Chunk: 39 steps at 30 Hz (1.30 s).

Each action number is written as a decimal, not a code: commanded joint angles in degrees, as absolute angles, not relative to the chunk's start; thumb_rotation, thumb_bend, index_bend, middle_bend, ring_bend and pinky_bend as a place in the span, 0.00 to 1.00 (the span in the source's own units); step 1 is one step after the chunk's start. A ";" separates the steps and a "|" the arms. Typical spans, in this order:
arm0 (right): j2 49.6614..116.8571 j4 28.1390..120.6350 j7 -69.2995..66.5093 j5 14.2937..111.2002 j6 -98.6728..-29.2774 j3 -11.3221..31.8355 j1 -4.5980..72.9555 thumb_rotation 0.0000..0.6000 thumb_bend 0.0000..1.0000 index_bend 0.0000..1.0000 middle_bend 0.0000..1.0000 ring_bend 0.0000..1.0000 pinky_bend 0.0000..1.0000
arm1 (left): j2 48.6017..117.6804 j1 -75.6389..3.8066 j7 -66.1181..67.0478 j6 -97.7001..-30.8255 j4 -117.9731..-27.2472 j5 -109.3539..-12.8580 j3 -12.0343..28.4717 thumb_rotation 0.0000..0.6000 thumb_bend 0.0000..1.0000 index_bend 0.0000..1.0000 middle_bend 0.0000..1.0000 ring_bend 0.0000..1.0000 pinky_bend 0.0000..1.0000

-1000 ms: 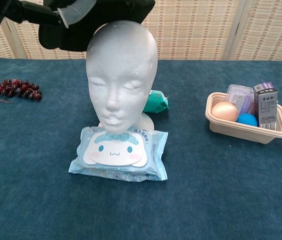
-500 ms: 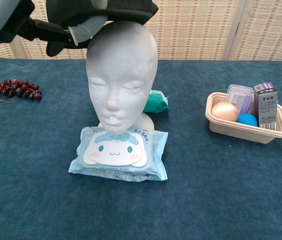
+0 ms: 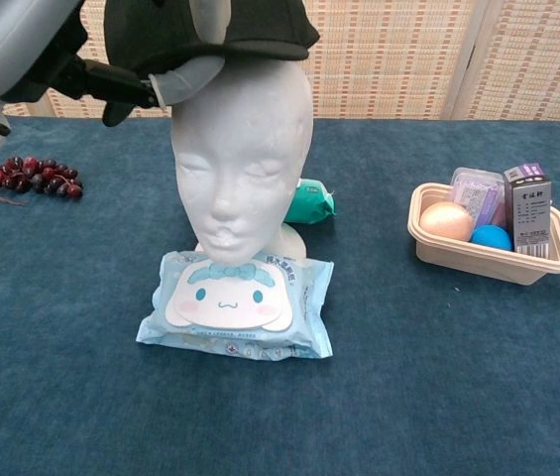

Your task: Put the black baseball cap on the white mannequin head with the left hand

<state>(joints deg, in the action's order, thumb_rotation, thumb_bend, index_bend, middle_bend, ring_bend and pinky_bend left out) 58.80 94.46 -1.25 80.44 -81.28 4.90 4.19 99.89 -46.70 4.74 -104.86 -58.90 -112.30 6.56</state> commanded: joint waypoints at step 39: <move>58.82 94.34 -1.20 79.79 -80.76 5.08 4.36 1.00 0.00 0.33 0.31 0.16 0.29 | 99.97 -44.57 4.84 -102.72 -62.98 -114.90 2.71 1.00 0.42 0.75 0.53 0.37 0.54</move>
